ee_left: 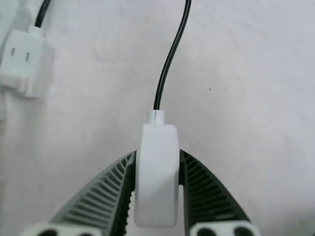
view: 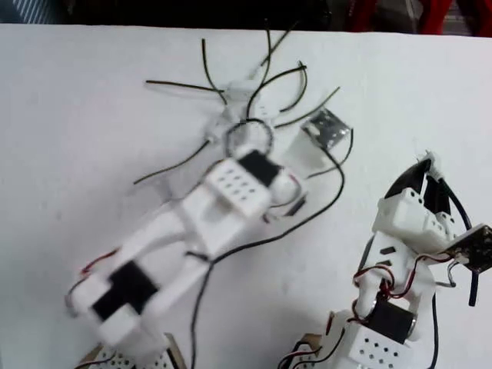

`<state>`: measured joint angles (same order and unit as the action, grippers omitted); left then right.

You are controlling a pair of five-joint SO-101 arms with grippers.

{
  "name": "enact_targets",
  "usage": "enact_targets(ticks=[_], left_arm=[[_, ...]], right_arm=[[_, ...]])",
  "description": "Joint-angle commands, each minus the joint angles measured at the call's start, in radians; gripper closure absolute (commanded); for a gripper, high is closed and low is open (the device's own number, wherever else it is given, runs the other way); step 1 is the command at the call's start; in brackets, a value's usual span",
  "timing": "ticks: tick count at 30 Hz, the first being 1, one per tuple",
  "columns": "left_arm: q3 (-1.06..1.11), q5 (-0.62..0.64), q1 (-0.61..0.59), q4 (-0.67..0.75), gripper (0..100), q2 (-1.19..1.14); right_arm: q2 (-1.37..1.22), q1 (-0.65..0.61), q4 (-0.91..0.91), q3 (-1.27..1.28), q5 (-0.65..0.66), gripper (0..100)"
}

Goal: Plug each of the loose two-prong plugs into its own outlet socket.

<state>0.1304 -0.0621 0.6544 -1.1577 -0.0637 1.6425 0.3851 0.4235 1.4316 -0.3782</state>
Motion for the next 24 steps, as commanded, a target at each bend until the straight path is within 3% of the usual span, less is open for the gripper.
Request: enact_targets(ticks=[1, 8, 14, 18, 24], left_arm=[[0.173, -0.072, -0.079, 0.002, 98, 0.318], [0.483, -0.238, -0.220, 0.192, 98, 0.420], [0.621, -0.235, -0.189, 0.262, 98, 0.420], [0.669, -0.158, -0.159, 0.265, 97, 0.420], [0.697, -0.086, -0.254, 0.259, 72, 0.420]], right_arm=[[0.016, -0.002, -0.021, -0.040, 0.002, 98.1], [0.021, -0.071, -0.021, -0.020, 0.003, 98.1], [0.021, -0.074, -0.021, -0.020, 0.003, 98.1], [0.015, -0.076, -0.021, -0.020, 0.003, 98.1], [0.015, -0.094, -0.015, -0.018, 0.005, 98.1]])
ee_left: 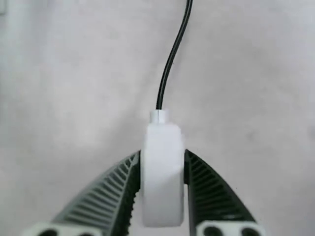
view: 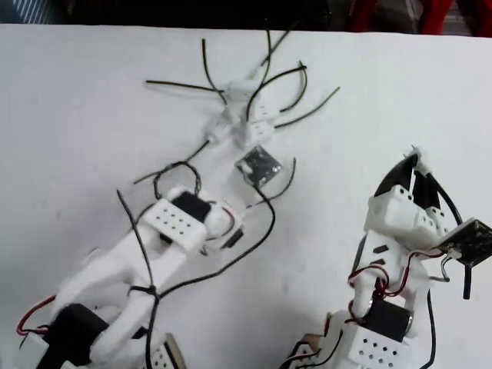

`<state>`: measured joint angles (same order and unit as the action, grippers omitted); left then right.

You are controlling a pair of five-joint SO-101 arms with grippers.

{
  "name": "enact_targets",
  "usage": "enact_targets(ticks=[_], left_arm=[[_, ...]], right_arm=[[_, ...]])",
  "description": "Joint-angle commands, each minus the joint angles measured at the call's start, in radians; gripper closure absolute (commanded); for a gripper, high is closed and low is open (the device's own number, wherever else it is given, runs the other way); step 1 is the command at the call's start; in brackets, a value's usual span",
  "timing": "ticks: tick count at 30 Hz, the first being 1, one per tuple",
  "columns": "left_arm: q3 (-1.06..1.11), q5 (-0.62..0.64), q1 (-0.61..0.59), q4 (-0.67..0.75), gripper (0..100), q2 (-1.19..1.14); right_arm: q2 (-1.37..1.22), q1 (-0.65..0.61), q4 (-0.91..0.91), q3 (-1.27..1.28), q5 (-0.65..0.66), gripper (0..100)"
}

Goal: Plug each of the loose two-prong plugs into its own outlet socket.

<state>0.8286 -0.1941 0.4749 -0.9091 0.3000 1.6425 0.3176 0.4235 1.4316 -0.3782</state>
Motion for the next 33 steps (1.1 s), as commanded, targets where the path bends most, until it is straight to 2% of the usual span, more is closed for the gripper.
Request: enact_targets(ticks=[1, 5, 11, 17, 22, 24, 30, 33], left_arm=[[-0.003, 0.051, -0.105, 0.011, 69, 0.056], [-0.011, -0.006, -0.206, 0.012, 69, 0.062], [-0.035, -0.035, -0.312, 0.011, 69, 0.062], [-0.031, -0.130, -0.369, 0.018, 69, 0.054], [-0.055, -0.143, -0.427, 0.014, 69, 0.061], [-0.087, -0.143, -0.433, -0.006, 69, 0.062], [-0.210, -0.135, -0.375, -0.209, 68, 0.064], [-0.178, -0.133, -0.328, -0.216, 68, 0.056]], right_arm=[[0.015, -0.041, -0.013, -0.018, 0.018, 98.1], [0.015, -0.087, -0.019, 0.002, 0.089, 98.1], [0.015, -0.101, -0.019, 0.008, 0.092, 98.1], [0.015, -0.101, -0.019, 0.008, 0.092, 98.1], [0.015, -0.101, -0.019, 0.008, 0.092, 98.1], [0.015, -0.101, -0.019, 0.008, 0.092, 98.1], [0.015, -0.101, -0.018, 0.008, 0.092, 98.1], [0.015, -0.104, -0.018, 0.008, 0.092, 98.1]])
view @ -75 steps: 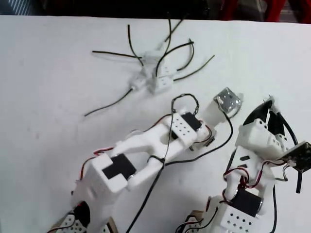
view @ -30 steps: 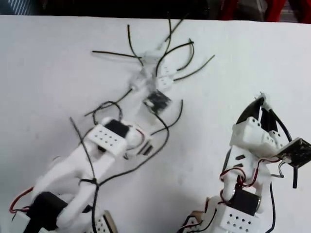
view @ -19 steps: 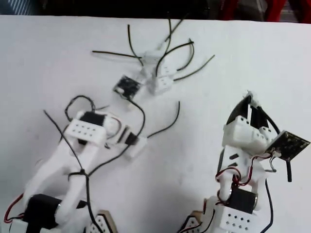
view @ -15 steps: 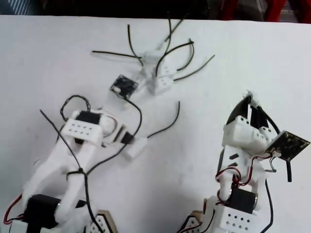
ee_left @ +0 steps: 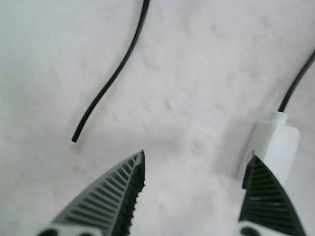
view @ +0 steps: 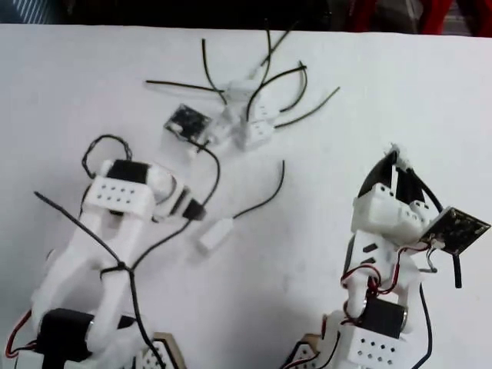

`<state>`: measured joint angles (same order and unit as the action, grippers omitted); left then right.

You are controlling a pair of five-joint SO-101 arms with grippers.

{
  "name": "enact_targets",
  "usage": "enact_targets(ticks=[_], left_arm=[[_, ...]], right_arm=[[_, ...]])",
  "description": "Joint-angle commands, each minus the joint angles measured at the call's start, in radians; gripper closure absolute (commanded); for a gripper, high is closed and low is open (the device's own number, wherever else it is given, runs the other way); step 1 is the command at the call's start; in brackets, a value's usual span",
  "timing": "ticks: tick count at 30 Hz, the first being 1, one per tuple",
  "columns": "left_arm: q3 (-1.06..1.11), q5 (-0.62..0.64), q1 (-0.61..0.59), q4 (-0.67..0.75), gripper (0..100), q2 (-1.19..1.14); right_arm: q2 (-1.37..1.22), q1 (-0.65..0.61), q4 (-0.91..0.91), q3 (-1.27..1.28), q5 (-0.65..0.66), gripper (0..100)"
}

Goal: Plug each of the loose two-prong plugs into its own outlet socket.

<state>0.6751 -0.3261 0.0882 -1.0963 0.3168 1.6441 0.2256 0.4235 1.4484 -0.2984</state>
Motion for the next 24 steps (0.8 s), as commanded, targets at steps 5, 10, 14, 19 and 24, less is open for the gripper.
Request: enact_targets(ticks=[5, 10, 14, 19, 24], left_arm=[[0.110, -0.008, 0.062, 0.094, 68, 0.038], [0.242, -0.011, 0.028, 0.235, 68, 0.036], [0.242, -0.046, -0.058, 0.247, 68, 0.036], [0.180, -0.071, -0.157, 0.215, 68, 0.041], [0.072, -0.094, -0.166, 0.023, 69, 0.047]], right_arm=[[0.013, -0.041, -0.013, -0.008, 0.014, 98.1], [0.013, -0.041, -0.018, 0.002, 0.014, 98.1], [0.013, -0.051, -0.015, 0.002, 0.014, 98.1], [0.012, -0.163, 0.025, 0.002, 0.015, 98.1], [0.012, -0.367, 0.108, -0.003, 0.167, 98.1]])
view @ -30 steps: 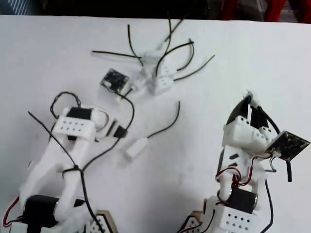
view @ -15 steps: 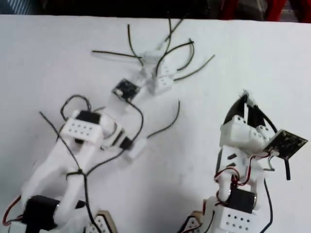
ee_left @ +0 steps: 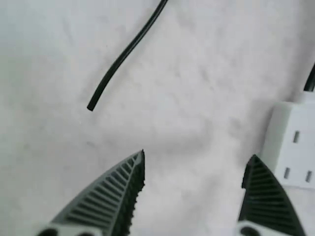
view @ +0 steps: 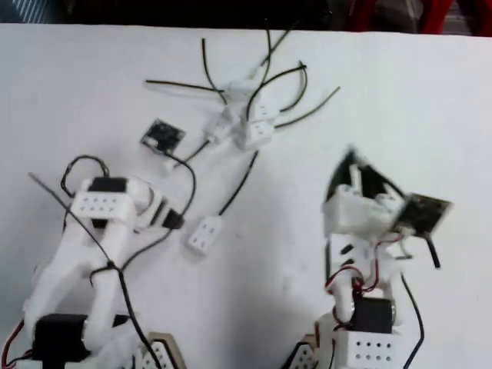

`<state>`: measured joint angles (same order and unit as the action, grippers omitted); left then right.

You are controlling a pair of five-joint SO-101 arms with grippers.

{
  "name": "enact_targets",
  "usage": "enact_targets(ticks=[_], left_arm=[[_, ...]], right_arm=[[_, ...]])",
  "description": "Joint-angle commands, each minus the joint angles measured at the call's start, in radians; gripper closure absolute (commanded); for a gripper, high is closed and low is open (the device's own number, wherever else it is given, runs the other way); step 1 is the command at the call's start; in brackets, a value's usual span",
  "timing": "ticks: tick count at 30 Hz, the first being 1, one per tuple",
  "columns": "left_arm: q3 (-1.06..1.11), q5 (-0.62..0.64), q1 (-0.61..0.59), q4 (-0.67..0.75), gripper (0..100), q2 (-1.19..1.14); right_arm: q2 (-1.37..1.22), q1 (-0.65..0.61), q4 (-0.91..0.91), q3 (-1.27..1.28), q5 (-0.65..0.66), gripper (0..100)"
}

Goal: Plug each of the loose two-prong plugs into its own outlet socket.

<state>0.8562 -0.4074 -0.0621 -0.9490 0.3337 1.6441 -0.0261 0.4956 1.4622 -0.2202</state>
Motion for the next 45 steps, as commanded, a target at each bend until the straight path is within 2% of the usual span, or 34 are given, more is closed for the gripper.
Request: enact_targets(ticks=[1, 5, 8, 11, 15, 20, 26, 31, 34, 39, 45], left_arm=[[-0.129, -0.011, -0.018, -0.150, 69, 0.030], [-0.163, 0.049, -0.028, -0.184, 69, 0.030], [-0.160, 0.051, -0.033, -0.184, 69, 0.030], [-0.158, 0.058, -0.041, -0.186, 69, 0.030], [-0.158, 0.080, -0.093, -0.178, 69, 0.031], [-0.117, 0.084, -0.166, -0.169, 69, 0.131], [0.150, 0.086, -0.277, -0.025, 69, 0.406], [0.404, 0.086, -0.366, 0.124, 69, 0.611], [0.502, 0.086, -0.383, 0.170, 69, 0.699], [0.534, 0.087, -0.378, 0.170, 69, 0.750], [0.537, 0.087, -0.378, 0.170, 69, 0.748]], right_arm=[[0.012, -0.166, 0.053, -0.017, 0.121, 98.1], [0.010, -0.343, 0.111, -0.017, 0.241, 98.1], [0.010, -0.415, 0.137, -0.017, 0.354, 98.1], [0.008, -0.460, 0.137, -0.017, 0.407, 98.1], [-0.061, -0.510, 0.137, -0.035, 0.413, 98.1], [-0.355, -0.561, 0.137, -0.195, 0.413, 98.1], [-0.694, -0.638, 0.137, -0.384, 0.411, 98.1], [-0.874, -0.690, 0.137, -0.465, 0.411, 97.8], [-0.931, -0.722, 0.143, -0.497, 0.411, 98.1], [-0.992, -0.783, 0.229, -0.559, 0.411, 98.1], [-1.084, -0.792, 0.177, -0.557, 0.411, 98.1]])
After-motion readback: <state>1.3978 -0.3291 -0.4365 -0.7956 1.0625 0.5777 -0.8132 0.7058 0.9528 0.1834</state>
